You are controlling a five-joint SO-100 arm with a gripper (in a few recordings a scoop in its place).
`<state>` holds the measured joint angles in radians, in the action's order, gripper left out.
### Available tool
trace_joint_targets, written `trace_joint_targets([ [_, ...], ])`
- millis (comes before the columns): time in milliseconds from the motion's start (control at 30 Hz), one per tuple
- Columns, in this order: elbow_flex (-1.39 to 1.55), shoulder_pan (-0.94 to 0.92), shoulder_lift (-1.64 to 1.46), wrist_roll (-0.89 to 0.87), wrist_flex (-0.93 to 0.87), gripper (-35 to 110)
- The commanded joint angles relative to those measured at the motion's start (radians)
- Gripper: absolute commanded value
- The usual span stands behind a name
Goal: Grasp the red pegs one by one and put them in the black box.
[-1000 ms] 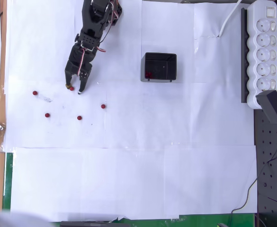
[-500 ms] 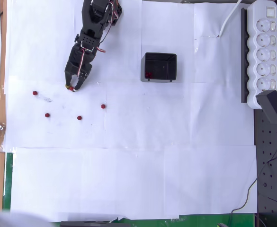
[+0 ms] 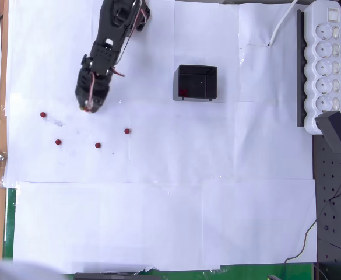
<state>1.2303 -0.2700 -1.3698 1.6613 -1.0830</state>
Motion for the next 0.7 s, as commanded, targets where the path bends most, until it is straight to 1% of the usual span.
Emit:
trace_joint_targets([
  [0, 0.279, 0.158, 0.097, 0.147, -0.575, 0],
  [100, 0.483, 0.339, 0.089, 0.295, -0.713, 0],
  [233, 0.706, 0.603, 0.089, 0.52, -0.721, 0],
  [400, 0.937, 0.867, -0.015, 0.683, -0.718, 0],
  [567, 0.93, 1.066, -0.127, 0.779, -0.689, 0],
  [667, 0.799, 1.097, -0.152, 0.808, -0.601, 0],
])
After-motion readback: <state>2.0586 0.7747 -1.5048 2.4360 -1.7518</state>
